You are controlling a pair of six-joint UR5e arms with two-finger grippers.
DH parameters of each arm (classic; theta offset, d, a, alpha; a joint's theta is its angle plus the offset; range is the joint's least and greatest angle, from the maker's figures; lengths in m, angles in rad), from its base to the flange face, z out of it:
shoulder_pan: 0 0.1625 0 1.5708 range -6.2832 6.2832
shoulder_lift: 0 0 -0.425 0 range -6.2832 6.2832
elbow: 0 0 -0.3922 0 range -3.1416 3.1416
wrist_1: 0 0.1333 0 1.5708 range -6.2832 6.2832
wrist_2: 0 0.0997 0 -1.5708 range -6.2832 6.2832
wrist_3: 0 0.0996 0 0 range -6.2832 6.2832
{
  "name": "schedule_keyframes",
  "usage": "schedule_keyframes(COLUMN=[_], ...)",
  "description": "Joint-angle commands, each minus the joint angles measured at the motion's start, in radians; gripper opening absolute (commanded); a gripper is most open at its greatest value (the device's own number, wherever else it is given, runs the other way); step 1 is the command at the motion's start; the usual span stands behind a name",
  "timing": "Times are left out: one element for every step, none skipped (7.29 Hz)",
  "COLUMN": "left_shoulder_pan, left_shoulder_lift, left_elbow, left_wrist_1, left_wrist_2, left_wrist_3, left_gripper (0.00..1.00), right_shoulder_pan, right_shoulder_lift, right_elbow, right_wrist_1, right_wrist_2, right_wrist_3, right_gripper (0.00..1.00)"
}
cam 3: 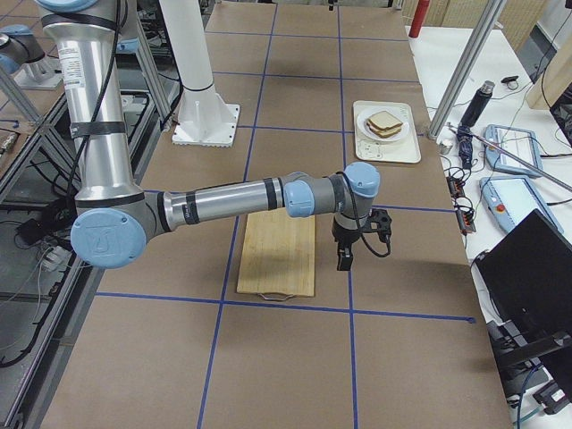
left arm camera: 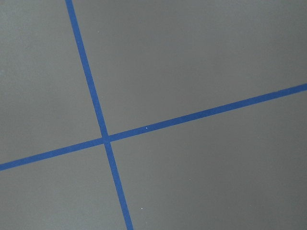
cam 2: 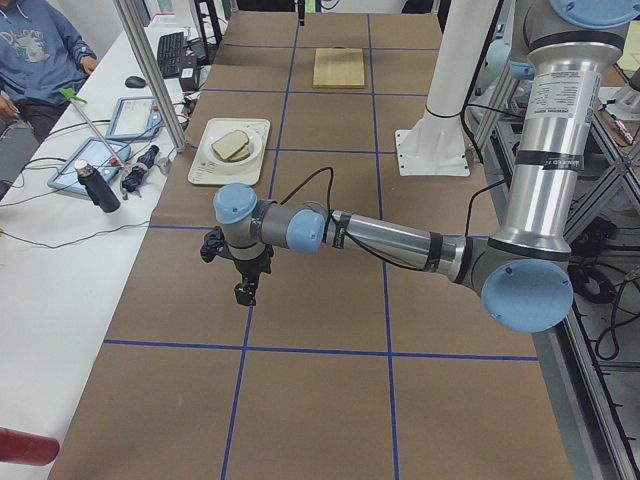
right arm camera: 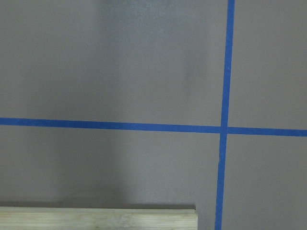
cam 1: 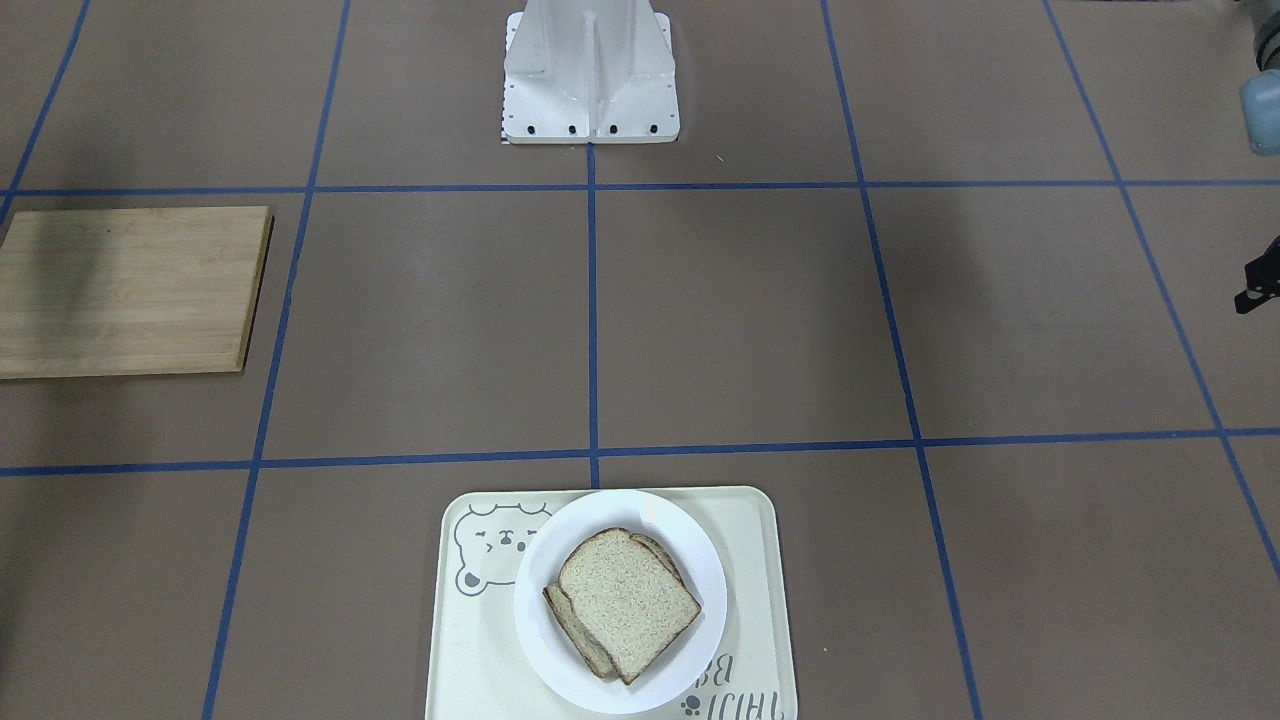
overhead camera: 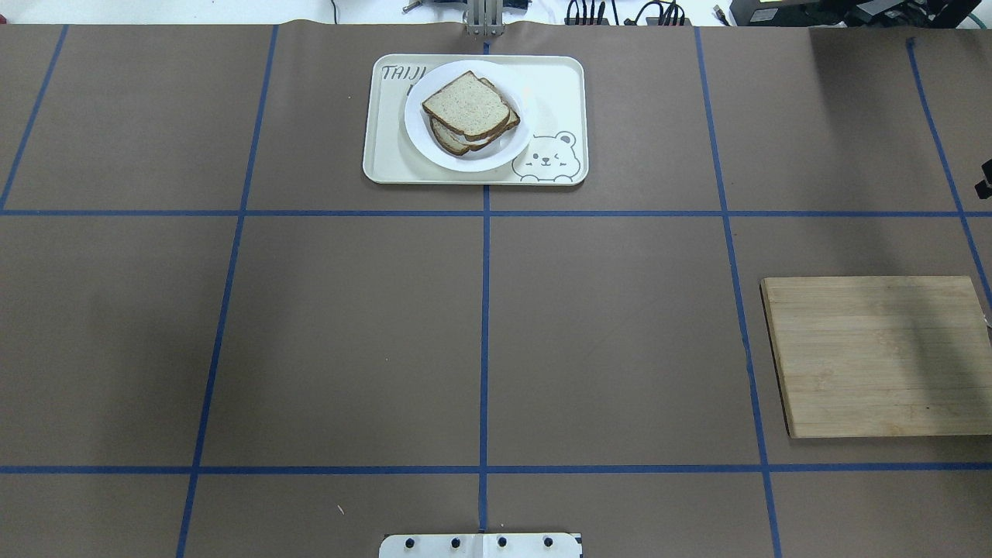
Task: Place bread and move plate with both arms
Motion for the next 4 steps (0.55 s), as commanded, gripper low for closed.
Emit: schedule_keyframes(left_shoulder_pan=[-0.003, -0.003, -0.003, -0.003], left_shoulder_lift=[0.006, 0.006, 0.006, 0.006], left_elbow=[0.006, 0.004, 0.004, 0.001], left_wrist_1=[0.000, 0.000, 0.000, 0.000], left_wrist_2=[0.000, -0.002, -0.002, -0.002], left_wrist_3=[0.000, -0.002, -0.002, -0.002], left_gripper=[0.98, 0.98, 0.98, 0.98], right_shoulder_pan=[0.000, 0.000, 0.000, 0.000], right_shoulder_lift=[0.000, -0.002, -0.004, -0.004], right_elbow=[0.003, 0.016, 0.015, 0.016], right_wrist_1=[0.000, 0.000, 0.000, 0.000], right_wrist_2=[0.000, 0.000, 0.000, 0.002], right_wrist_3=[0.000, 0.000, 0.000, 0.000], right_gripper=[1.00, 1.00, 1.00, 1.00])
